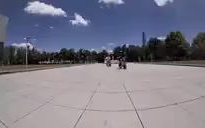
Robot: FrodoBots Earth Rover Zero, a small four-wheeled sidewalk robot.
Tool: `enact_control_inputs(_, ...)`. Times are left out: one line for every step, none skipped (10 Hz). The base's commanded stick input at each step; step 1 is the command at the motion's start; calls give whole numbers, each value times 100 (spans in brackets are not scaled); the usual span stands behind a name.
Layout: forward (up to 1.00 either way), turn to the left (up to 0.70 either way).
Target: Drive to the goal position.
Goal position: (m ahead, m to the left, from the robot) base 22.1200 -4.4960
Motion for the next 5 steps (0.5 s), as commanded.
enact_control_inputs(50,0)
enact_control_inputs(50,0)
enact_control_inputs(50,0)
enact_control_inputs(50,0)
enact_control_inputs(50,0)
